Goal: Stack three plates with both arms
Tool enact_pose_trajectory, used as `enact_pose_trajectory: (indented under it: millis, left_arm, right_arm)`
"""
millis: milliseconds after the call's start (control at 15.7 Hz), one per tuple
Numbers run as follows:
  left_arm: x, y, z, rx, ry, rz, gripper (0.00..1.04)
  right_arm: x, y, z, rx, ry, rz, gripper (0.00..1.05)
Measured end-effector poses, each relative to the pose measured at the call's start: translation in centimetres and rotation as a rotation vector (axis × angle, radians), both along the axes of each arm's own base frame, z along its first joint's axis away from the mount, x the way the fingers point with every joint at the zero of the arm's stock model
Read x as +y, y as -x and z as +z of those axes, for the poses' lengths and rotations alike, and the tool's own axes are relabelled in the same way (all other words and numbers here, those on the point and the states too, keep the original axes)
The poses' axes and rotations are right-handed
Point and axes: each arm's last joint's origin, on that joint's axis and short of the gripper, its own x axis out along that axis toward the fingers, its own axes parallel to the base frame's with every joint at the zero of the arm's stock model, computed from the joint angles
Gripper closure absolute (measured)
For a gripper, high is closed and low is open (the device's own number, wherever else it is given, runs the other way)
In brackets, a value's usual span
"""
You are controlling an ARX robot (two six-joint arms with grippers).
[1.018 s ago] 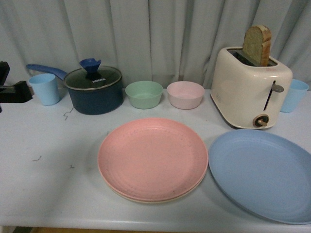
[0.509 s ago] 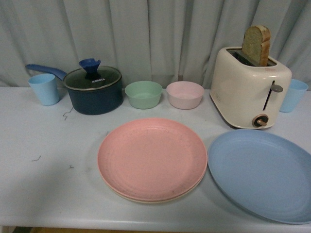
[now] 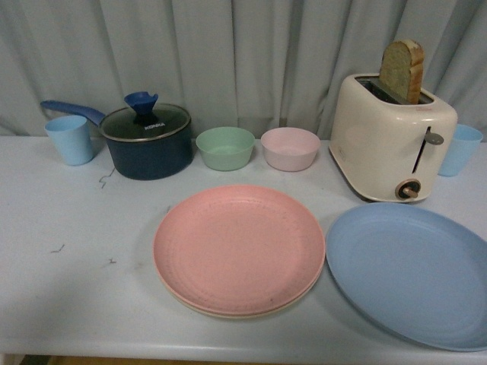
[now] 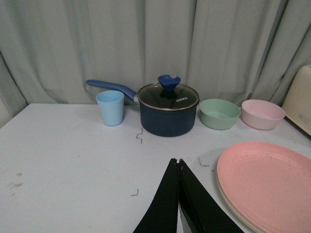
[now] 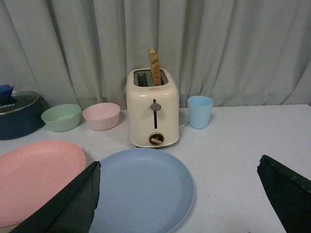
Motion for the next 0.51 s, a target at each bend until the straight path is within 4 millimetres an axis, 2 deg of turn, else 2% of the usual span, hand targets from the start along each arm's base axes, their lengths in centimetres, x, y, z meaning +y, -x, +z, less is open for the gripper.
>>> enact_pose_trajectory:
  millis: [509]
  left_arm:
    - [0.0, 1.8, 0.7, -0.025, 0.000, 0.000, 1.03]
  right_arm:
    - [0.0, 0.0, 0.0, 0.000, 0.000, 0.000, 0.06]
